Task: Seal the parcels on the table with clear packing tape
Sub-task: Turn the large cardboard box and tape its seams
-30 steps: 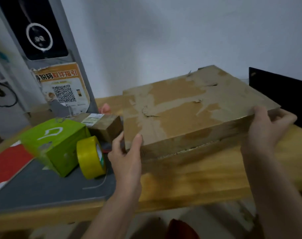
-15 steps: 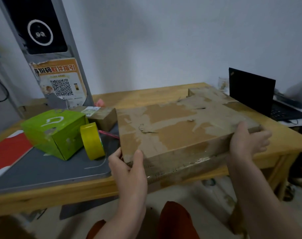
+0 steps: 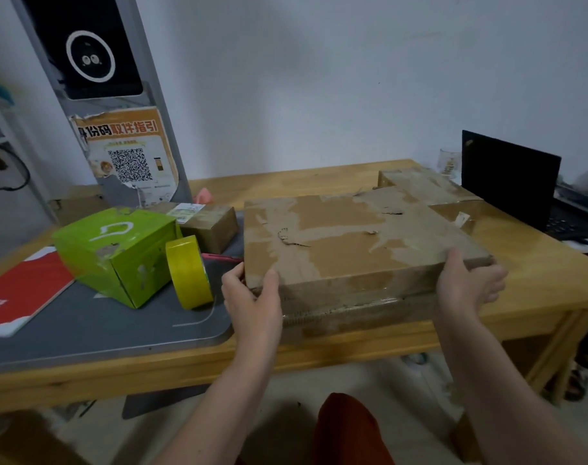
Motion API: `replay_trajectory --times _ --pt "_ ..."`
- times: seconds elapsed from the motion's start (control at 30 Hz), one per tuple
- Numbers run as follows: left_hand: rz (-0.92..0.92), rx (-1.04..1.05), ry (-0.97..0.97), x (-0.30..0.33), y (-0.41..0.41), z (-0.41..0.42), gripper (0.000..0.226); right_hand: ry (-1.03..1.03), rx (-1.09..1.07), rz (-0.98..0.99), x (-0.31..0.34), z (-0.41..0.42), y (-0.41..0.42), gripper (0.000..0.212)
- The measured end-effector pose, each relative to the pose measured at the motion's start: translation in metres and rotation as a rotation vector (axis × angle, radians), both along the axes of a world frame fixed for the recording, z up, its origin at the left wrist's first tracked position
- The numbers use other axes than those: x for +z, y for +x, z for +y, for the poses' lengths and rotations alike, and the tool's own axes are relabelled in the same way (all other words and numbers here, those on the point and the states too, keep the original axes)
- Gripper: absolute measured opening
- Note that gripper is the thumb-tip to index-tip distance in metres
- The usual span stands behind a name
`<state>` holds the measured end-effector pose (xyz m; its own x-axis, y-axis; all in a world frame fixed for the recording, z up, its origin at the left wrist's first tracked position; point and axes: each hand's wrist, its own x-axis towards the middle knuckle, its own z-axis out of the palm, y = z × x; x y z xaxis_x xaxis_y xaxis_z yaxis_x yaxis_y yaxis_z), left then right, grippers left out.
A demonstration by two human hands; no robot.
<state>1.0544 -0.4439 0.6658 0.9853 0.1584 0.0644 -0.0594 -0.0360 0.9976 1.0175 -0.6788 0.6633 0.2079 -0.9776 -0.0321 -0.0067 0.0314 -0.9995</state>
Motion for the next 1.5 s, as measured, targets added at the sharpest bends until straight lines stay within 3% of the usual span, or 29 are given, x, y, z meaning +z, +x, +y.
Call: replay_trajectory --times 0.13,0.23,0.3,0.4,0.53,0.67,0.8,0.97,1.07,1.17,1.33,1.5 --pt "-0.007 -0.051 0.077 -0.002 0.012 0.005 0.040 -0.153 -0.012 0.137 0.005 0.002 -0.004 0.066" --pt "-0.142 -0.019 0.277 0.006 0.019 0.009 0.048 -0.654 0.019 0.451 0.019 0.020 -0.006 0.062" --pt "-0.261 -0.045 0.447 0.018 0.026 0.010 0.049 -0.894 0.251 0.535 0.034 0.039 0.003 0.047" --pt "-0.252 -0.198 0.641 0.035 0.044 0.007 0.053 -0.959 0.660 0.488 0.048 0.072 0.026 0.033" --pt "-0.204 -0.383 0.860 0.035 0.069 0.003 0.062 -0.970 0.919 0.666 0.055 0.095 0.068 0.053" --pt "-0.183 -0.459 1.063 0.029 0.077 0.004 0.069 -0.932 0.995 0.793 0.062 0.090 0.097 0.059" --pt "-0.245 -0.462 1.223 0.033 0.076 0.005 0.068 -1.056 0.979 0.788 0.066 0.082 0.105 0.048" --pt "-0.314 -0.389 1.347 0.043 0.083 0.003 0.051 -1.476 0.950 0.786 0.069 0.088 0.103 0.036" --pt "-0.319 -0.356 1.409 0.057 0.088 0.001 0.036 -1.657 0.890 0.657 0.061 0.085 0.099 0.029" --pt "-0.337 -0.330 1.398 0.063 0.104 -0.004 0.034 -1.574 0.848 0.631 0.057 0.078 0.097 0.031" --pt "-0.357 -0.481 1.017 0.061 0.120 -0.019 0.050 -1.515 0.822 0.563 0.052 0.075 0.098 0.029" --pt "-0.431 -0.548 0.912 0.055 0.134 -0.021 0.019 -1.521 0.824 0.542 0.052 0.074 0.097 0.032"
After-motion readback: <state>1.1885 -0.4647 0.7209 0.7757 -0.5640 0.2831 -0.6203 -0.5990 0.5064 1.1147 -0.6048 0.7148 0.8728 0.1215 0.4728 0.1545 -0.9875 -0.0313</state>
